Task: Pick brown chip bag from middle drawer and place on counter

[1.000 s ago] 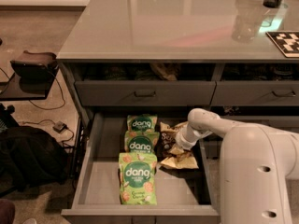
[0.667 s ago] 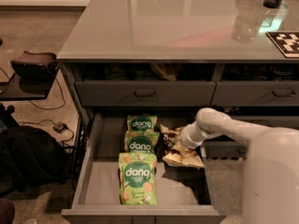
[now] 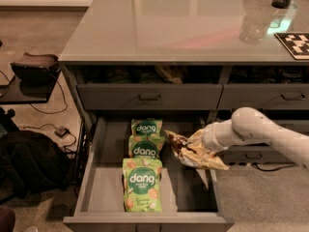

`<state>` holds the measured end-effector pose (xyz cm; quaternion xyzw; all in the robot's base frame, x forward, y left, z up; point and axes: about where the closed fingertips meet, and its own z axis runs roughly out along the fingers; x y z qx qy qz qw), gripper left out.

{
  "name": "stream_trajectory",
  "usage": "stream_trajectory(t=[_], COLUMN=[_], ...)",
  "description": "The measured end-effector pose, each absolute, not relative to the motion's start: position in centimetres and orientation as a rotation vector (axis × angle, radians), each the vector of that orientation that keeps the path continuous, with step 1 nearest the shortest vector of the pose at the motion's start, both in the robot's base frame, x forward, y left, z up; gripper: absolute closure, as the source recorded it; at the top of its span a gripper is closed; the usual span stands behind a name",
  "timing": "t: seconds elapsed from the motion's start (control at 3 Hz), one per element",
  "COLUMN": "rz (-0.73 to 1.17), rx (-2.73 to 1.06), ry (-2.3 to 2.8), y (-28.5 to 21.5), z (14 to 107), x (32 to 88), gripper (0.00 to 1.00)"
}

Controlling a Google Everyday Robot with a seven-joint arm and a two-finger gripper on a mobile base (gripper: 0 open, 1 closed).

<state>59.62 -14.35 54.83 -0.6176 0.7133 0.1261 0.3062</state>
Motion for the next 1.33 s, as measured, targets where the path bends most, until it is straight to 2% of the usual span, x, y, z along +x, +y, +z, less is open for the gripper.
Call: stream_trajectory(t=[0.67, 1.33], rz=[0.363, 0.413], rx=[-1.641, -1.820], ry=[1.689, 1.307], y=[-14.3, -10.3], z=[65.1, 75.0], x=[57.1, 55.5], gripper=[1.00, 1.00])
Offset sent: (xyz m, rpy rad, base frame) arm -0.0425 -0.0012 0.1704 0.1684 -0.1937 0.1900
